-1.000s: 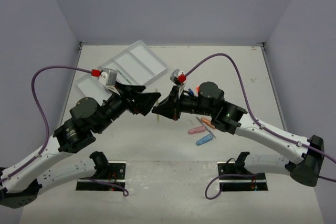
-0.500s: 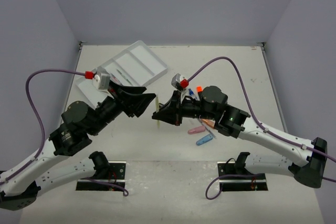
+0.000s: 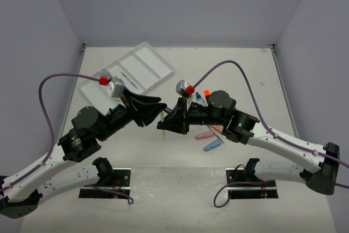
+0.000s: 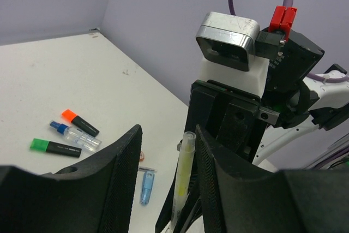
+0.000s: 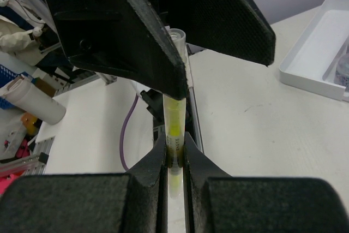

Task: Sort the stationery into containers
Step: Place the pen in the storage box.

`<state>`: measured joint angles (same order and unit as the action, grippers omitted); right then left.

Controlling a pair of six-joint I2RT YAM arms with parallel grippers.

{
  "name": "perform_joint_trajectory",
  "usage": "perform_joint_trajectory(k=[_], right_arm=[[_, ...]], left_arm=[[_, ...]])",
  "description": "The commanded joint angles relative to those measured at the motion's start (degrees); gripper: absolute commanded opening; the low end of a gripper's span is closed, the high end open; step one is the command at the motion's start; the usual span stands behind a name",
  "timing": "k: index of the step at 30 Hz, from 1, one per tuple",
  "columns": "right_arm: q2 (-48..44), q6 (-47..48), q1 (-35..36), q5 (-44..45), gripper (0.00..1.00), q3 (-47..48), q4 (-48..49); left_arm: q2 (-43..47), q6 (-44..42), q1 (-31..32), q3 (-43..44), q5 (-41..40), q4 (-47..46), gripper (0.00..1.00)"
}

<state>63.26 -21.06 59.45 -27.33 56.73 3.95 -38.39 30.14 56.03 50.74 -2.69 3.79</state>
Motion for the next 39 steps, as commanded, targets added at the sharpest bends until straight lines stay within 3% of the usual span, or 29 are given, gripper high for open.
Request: perform_joint_trajectory(k=[1,5,9,11,13,19,27,30,38,39], right_arm=[[-0.13,-0.09,0.9,-1.74,0.0,0.95,2.73],[-0.11,-0.6,0.93,0.57,0.0,1.4,2.69],[-0.19,-0.74,0.85,2.63,0.0,2.42,1.48],[0.04,-0.7,0.85,3.4,0.0,2.67,0.59],[0.05,-0.56,0.85,3.85,0.0,2.6,0.05],[-1.84,-1.0,0.9,9.68,0.0,4.2,-0.97],[0.26,1.12,0.22,16.47,0.0,13.92,-5.95],[1.62,1.63,0.23,15.04,0.0,12.95,-5.34],[3.36,0.84,0.23,12.03,0.0,10.5,-3.24],[3.36,0.84,0.23,12.21,0.0,10.76,-3.41]], left_arm=[[-1.21,-2.37,0.04,0.45,2.39,-2.73,0.44],[-1.68,-2.37,0.04,0.06,4.08,-2.41,0.4],[-1.16,-2.05,0.04,-0.67,4.3,-1.65,0.26],[-0.81,-2.0,0.06,-0.52,3.99,-1.24,0.04],[-0.91,-2.33,0.1,0.05,4.32,-0.81,0.0],[-2.78,-1.97,0.04,0.07,4.51,0.02,0.0],[-2.48,-0.96,0.04,-8.15,4.08,-4.82,0.0],[-2.75,-0.99,0.05,-6.43,0.55,-0.78,0.17],[-5.01,-2.89,0.04,-4.78,-3.9,-0.36,0.24],[-5.77,-2.89,0.04,-4.61,-3.82,-0.36,0.11]])
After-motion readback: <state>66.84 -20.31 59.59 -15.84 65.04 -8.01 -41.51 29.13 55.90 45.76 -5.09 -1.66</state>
